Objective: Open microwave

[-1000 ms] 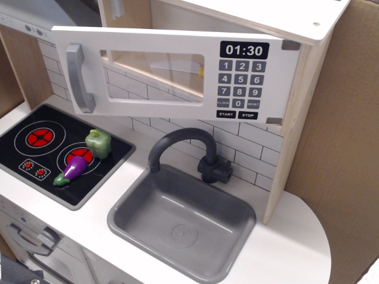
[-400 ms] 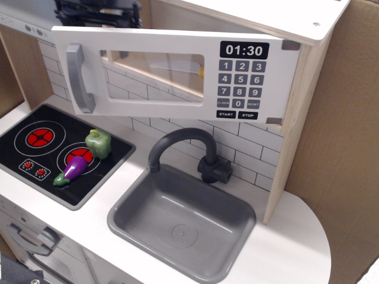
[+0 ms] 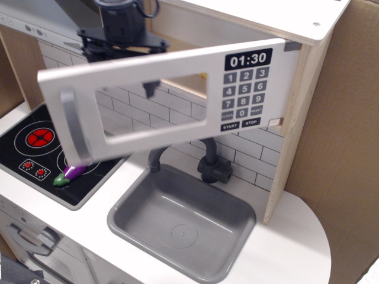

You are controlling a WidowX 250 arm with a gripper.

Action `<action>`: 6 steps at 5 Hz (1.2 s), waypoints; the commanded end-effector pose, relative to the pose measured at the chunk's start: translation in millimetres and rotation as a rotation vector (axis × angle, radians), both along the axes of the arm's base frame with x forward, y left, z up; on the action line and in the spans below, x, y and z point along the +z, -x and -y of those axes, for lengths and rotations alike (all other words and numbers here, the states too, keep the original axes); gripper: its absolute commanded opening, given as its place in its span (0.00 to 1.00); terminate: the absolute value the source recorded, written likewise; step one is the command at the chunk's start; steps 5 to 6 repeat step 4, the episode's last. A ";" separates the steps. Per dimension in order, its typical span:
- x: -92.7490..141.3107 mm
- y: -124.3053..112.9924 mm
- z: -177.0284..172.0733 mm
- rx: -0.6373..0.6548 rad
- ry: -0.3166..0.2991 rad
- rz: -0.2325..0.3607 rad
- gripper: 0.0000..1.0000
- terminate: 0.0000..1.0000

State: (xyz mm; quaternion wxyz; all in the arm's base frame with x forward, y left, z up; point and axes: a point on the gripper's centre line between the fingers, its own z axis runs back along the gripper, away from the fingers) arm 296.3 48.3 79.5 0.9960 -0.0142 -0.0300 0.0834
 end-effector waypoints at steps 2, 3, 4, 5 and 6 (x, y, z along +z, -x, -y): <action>20.8 8.1 68.4 -0.060 0.090 0.090 1.00 0.00; 20.8 8.1 68.4 -0.060 0.090 0.090 1.00 0.00; 20.8 8.1 68.4 -0.060 0.090 0.090 1.00 1.00; 20.8 8.1 68.4 -0.060 0.090 0.090 1.00 1.00; 20.8 8.1 68.4 -0.060 0.090 0.090 1.00 1.00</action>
